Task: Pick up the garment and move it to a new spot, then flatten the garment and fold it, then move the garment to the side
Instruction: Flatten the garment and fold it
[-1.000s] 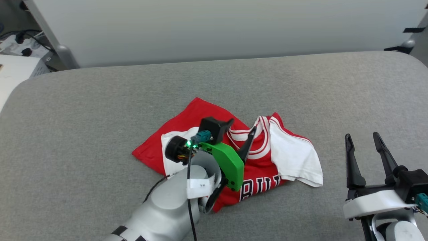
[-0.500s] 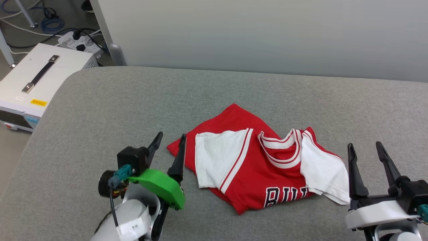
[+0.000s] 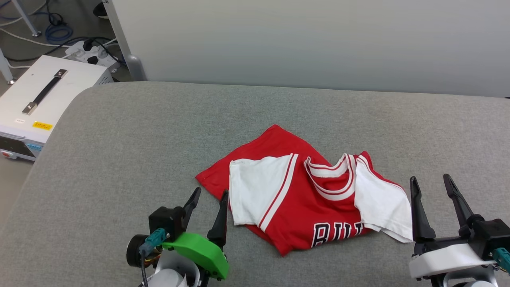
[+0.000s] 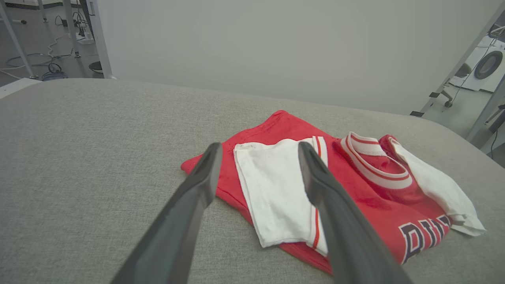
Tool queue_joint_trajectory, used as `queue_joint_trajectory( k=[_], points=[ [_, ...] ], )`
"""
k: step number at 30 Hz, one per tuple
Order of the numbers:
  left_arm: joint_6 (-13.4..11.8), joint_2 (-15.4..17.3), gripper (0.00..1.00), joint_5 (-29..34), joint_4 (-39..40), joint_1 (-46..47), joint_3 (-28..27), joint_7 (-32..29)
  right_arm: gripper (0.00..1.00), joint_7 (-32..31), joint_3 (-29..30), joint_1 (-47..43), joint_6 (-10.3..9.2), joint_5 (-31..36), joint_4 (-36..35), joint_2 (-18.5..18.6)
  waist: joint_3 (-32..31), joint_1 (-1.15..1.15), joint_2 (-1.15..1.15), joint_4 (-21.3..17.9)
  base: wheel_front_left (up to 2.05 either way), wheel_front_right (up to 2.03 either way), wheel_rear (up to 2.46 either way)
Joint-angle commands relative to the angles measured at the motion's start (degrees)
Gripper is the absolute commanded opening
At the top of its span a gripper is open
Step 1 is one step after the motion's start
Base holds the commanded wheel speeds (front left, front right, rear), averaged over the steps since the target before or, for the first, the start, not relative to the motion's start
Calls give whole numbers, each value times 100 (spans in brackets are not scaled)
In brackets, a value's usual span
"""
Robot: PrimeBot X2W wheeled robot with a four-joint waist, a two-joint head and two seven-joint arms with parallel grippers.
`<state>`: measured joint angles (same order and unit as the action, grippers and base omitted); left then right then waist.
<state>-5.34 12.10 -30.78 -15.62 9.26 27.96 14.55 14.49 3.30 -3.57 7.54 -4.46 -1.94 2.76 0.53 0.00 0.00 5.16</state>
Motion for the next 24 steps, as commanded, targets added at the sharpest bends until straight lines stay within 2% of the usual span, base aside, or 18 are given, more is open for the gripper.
queue_joint_trajectory(
  k=[1,6,7,9,13,14,19,24],
  points=[
    [-13,-49,100,-25,-48,-27,1,-55,100,51,-27,-53,-5,1,-7,12,29,0,0,-38,0,0,0],
    [-97,-62,100,-142,-144,160,144,-890,100,51,-81,-26,-5,16,-31,12,186,0,0,-160,0,0,0],
    [-137,-44,100,-167,-123,250,217,-1266,100,51,-96,-7,-5,18,-34,11,272,0,0,-214,0,0,0],
    [-217,-21,100,-186,-114,319,262,-1610,100,51,-109,15,-5,22,-35,11,361,0,0,-258,0,0,0],
    [-454,65,100,-169,-153,449,361,-2346,100,51,-163,96,-5,29,-11,11,540,0,0,-380,0,0,0],
    [-607,102,100,-146,-190,520,366,-2594,100,51,-199,162,-5,21,-2,11,656,0,0,-467,0,0,0],
    [-765,132,100,-126,-372,612,356,-2788,100,51,-203,228,-5,11,2,11,811,0,0,-544,0,0,0],
    [-814,165,100,-110,-585,715,336,-2806,100,51,-232,296,-5,4,12,11,930,0,0,-589,0,0,0]
  ],
)
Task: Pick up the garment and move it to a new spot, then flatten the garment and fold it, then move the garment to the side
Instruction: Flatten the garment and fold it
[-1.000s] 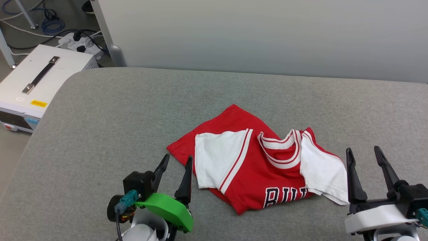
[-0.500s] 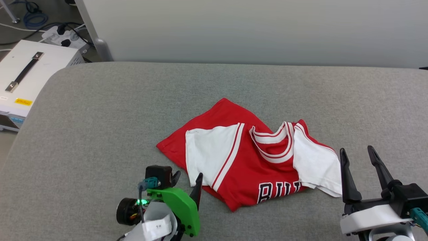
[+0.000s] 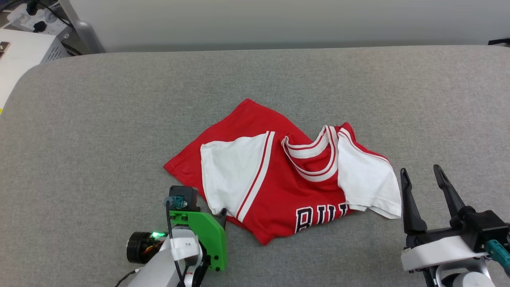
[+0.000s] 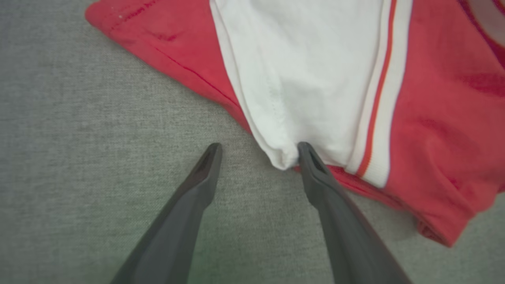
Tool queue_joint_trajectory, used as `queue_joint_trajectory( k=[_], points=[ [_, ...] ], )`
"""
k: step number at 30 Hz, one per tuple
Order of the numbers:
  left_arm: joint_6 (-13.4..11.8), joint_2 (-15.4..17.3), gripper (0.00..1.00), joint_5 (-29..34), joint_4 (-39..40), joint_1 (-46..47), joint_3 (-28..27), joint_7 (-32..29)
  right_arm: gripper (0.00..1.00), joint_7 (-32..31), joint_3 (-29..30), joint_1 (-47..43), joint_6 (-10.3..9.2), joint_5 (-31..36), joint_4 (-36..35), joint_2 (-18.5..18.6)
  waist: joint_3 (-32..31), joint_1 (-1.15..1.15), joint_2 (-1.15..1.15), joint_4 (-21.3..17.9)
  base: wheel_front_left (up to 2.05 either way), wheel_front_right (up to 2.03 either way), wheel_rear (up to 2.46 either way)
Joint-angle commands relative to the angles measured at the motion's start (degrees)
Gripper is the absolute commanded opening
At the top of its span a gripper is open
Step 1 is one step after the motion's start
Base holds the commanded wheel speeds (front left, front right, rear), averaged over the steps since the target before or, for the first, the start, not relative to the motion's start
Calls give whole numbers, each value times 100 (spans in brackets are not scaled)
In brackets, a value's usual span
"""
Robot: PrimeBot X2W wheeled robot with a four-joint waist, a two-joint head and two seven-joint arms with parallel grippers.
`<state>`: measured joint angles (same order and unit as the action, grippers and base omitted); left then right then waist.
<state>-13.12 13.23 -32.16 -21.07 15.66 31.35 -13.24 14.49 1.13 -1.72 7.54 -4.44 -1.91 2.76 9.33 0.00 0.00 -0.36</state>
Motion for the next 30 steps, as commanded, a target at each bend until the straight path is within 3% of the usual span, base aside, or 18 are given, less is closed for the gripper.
queue_joint_trajectory(
  k=[1,2,3,4,10,21,30],
  points=[
    [-32,59,100,27,-86,92,6,-52,100,51,-15,127,-5,0,10,11,76,0,0,-42,0,0,0],
    [-20,69,100,30,-128,101,28,-92,100,51,-14,140,-5,-1,12,11,90,0,0,-45,0,0,0],
    [7,80,43,25,-181,101,72,-180,100,51,-13,153,-5,-3,16,11,104,0,0,-47,0,0,0],
    [41,87,0,17,-204,97,110,-243,100,51,-12,160,-5,-3,18,11,114,0,0,-46,0,0,0],
    [125,68,0,-40,-214,40,188,-289,100,51,42,162,-5,0,83,11,71,0,0,42,0,0,0],
    [141,91,0,-24,426,-26,3,529,100,51,113,42,-5,10,241,11,-309,0,0,446,0,0,0],
    [99,184,0,-163,683,-677,146,404,100,51,233,-72,-5,65,444,11,-486,0,0,731,0,0,0]
  ],
)
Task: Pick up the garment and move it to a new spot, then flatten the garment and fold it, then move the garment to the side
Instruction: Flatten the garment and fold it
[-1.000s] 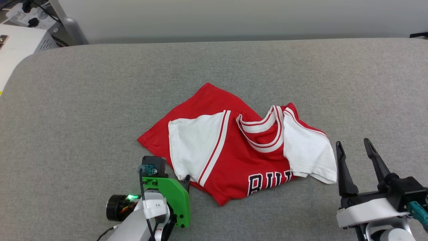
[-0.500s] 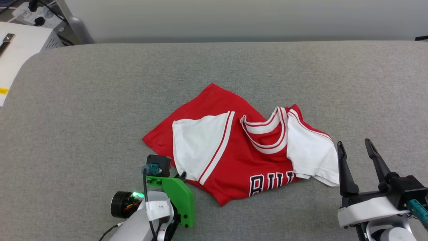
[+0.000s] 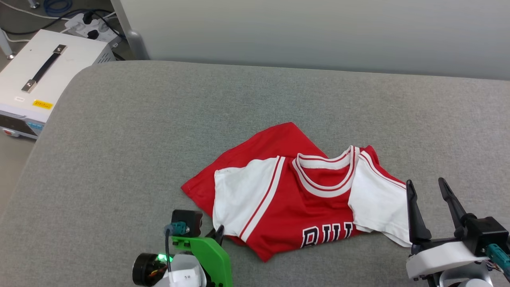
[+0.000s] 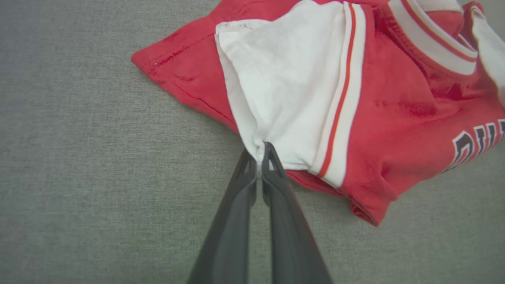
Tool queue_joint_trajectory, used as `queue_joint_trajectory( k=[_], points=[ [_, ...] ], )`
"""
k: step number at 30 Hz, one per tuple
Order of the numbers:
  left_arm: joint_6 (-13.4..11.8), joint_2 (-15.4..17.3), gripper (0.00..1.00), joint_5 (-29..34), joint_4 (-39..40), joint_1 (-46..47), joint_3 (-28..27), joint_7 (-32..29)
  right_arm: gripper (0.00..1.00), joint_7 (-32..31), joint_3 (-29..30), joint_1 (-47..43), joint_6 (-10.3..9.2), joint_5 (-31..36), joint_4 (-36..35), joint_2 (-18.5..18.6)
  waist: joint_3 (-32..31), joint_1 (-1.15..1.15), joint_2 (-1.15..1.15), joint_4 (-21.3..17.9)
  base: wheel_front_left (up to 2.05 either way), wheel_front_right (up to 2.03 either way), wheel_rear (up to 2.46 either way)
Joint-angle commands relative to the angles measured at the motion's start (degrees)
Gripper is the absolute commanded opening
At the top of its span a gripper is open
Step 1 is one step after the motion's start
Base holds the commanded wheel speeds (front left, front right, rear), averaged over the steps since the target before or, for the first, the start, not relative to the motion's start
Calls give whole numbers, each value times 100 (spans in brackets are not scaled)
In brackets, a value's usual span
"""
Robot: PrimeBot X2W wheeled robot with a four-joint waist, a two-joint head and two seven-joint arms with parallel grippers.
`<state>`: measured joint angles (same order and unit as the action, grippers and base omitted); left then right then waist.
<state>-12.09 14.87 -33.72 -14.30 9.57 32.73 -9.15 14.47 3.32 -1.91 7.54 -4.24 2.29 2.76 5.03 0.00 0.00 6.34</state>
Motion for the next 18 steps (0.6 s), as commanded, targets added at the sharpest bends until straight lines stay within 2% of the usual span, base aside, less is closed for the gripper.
queue_joint_trajectory(
  k=[1,2,5,7,10,14,18],
  points=[
    [13,2,25,-15,-5,-125,46,7,100,52,25,-62,-5,48,69,11,-69,0,0,77,0,0,0],
    [15,-4,100,15,-18,-145,74,53,100,52,33,-67,-5,53,105,11,-74,0,0,91,0,0,0],
    [64,-80,100,80,-40,-122,81,407,100,52,57,-81,-5,72,207,11,-96,0,0,156,0,0,0],
    [311,-126,100,118,-4,-22,102,835,100,52,33,-77,-5,110,297,46,-88,0,0,216,0,0,0],
    [458,-66,100,329,-135,136,122,1355,100,-188,-86,40,-5,43,449,213,-38,0,0,301,0,0,0],
    [588,-102,100,456,-233,327,62,2002,100,-1148,-496,356,-5,-149,475,737,72,0,0,491,0,0,0],
    [741,-198,100,584,-190,480,3,2330,100,-2456,-951,800,-5,-539,393,1374,211,0,0,723,0,0,0]
  ],
)
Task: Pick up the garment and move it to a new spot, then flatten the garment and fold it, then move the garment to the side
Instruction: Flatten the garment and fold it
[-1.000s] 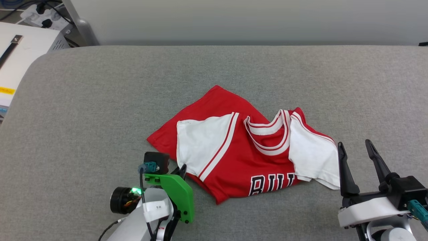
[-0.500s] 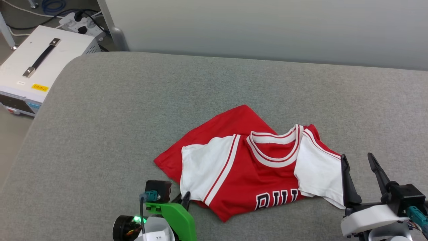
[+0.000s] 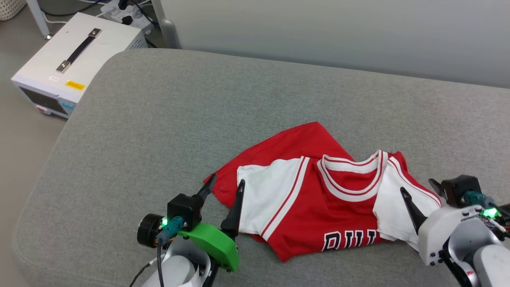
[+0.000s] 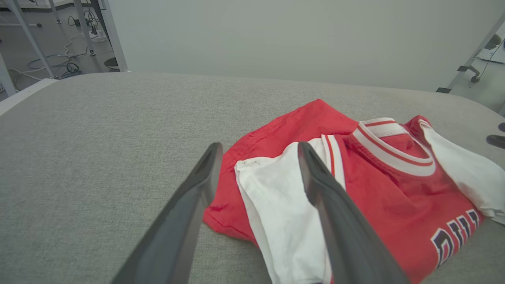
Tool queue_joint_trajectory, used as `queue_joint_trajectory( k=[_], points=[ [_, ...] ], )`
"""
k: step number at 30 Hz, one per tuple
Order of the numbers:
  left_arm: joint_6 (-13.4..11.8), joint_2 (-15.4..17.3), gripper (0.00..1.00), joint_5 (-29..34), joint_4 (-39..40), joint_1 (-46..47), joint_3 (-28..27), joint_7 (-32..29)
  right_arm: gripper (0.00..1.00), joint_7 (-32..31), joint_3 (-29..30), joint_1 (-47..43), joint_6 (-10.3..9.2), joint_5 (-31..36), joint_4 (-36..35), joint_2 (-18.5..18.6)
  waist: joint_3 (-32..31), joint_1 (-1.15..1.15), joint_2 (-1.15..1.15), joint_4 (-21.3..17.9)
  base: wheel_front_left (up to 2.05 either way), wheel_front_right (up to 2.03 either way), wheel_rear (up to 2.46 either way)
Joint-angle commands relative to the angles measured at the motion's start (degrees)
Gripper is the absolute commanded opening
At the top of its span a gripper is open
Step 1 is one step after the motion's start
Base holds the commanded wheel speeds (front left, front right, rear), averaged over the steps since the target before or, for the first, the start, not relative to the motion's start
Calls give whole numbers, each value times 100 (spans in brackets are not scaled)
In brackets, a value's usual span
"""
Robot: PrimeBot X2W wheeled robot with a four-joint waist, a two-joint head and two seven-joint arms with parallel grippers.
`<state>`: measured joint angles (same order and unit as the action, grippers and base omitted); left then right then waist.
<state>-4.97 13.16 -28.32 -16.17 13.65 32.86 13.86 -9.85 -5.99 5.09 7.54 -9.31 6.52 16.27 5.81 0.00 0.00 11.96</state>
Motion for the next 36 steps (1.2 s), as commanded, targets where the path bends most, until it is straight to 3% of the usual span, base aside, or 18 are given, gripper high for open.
queue_joint_trajectory(
  k=[1,5,11,22,23,24,25,36],
  points=[
    [58,-57,100,88,7,96,-25,62,100,-414,-176,226,-5,-156,-46,214,175,0,0,232,0,0,0],
    [164,-194,100,219,-1,156,-63,105,100,-1530,-371,754,-5,-701,-39,646,340,0,0,484,0,0,0],
    [359,-469,100,477,117,175,-296,112,100,-2903,-435,1431,-5,-1176,489,971,617,0,0,915,0,0,0],
    [624,-722,100,752,-149,90,-536,113,100,-3805,-555,1676,-5,-1482,1181,1089,769,0,0,1205,0,0,0],
    [643,-740,100,769,-172,93,-558,113,93,-3819,-559,1671,-5,-1497,1236,1092,769,0,0,1211,0,0,0],
    [655,-752,100,784,-191,94,-574,113,28,-3799,-569,1670,-5,-1499,1264,1095,764,0,0,1213,0,0,0],
    [670,-766,100,803,-211,94,-597,113,0,-3719,-555,1677,-5,-1480,1284,1096,754,0,0,1210,0,0,0],
    [759,-805,100,967,-305,-15,-843,114,0,-2820,-40,1977,-5,-1424,1194,1223,303,0,0,956,0,0,0]
  ],
)
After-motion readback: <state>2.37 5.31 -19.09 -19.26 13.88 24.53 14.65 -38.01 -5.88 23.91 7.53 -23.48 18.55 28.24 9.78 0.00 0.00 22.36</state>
